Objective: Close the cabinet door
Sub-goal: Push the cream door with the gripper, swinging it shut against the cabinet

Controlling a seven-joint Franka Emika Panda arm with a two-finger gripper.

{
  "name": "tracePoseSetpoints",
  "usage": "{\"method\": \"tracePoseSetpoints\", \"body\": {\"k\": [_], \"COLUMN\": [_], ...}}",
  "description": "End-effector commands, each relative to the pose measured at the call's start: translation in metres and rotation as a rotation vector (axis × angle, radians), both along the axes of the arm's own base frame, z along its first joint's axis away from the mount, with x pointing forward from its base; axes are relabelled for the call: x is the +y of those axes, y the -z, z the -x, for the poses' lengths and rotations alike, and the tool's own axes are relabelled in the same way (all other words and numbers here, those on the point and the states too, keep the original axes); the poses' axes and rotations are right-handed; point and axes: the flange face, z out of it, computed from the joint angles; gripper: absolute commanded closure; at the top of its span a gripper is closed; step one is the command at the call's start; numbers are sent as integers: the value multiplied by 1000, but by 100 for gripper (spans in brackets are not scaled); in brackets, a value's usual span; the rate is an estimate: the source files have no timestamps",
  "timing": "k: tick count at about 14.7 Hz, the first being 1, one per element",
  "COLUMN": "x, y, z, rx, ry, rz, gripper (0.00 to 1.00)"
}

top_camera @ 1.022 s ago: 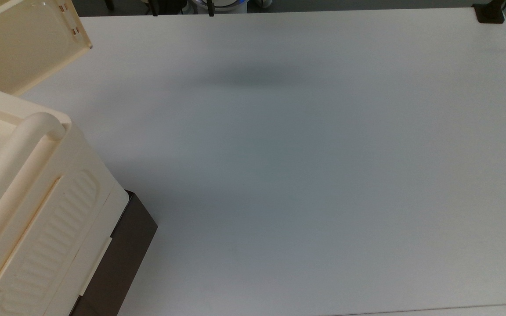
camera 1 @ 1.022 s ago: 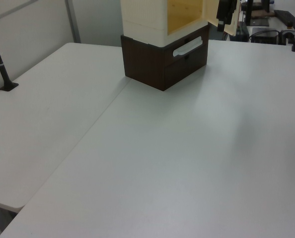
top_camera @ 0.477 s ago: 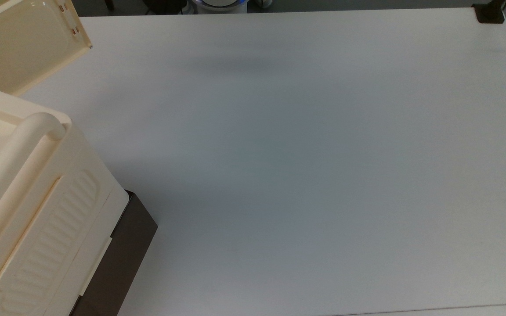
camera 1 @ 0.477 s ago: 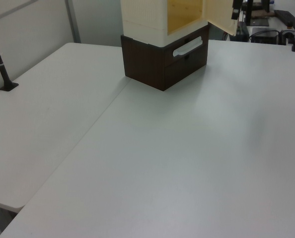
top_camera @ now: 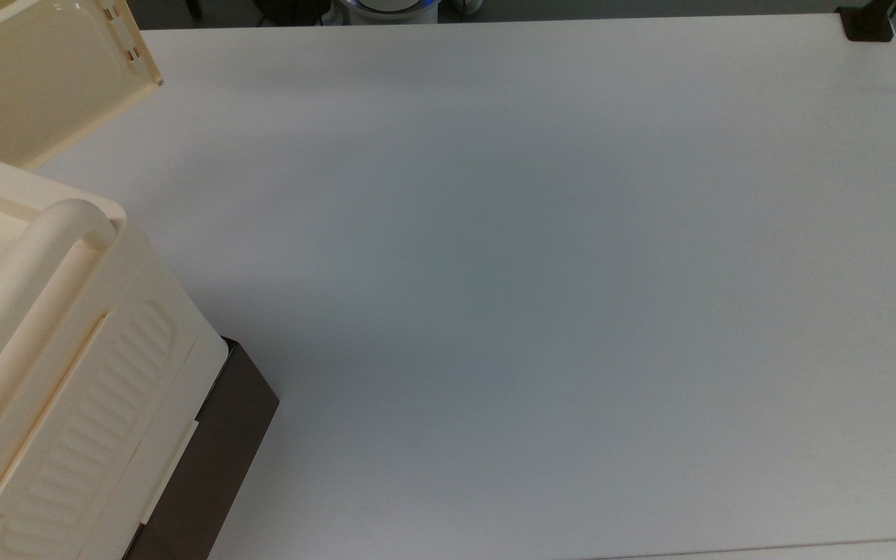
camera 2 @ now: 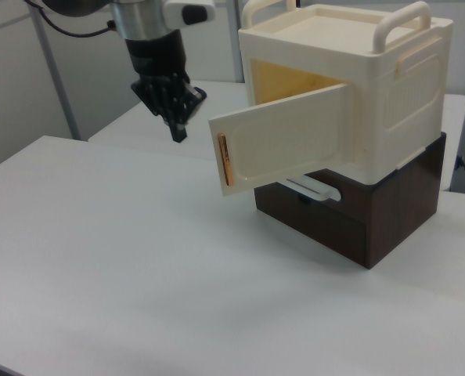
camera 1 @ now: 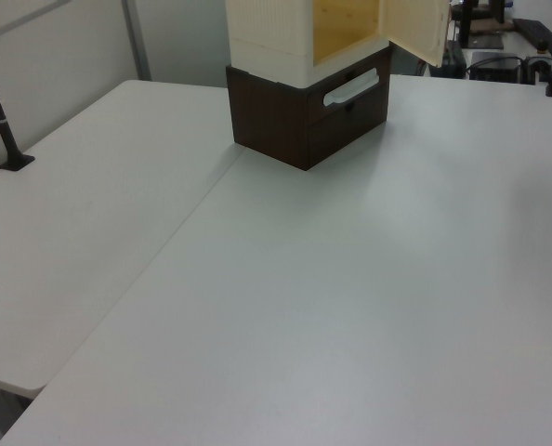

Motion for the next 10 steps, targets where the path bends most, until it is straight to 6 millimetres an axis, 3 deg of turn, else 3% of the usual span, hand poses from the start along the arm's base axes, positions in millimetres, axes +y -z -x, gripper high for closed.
{"method": "tracePoseSetpoints", "body": {"k": [1,5,7,10], "x": [-33,-62,-67,-67], "y": [-1,25,42,51], "z": [10,-30,-52,-73], "rx": [-30,-130,-168,-255], "ry": [8,102,107,169], "rz": [20,77,100,35], "gripper": [100,100,100,100]}}
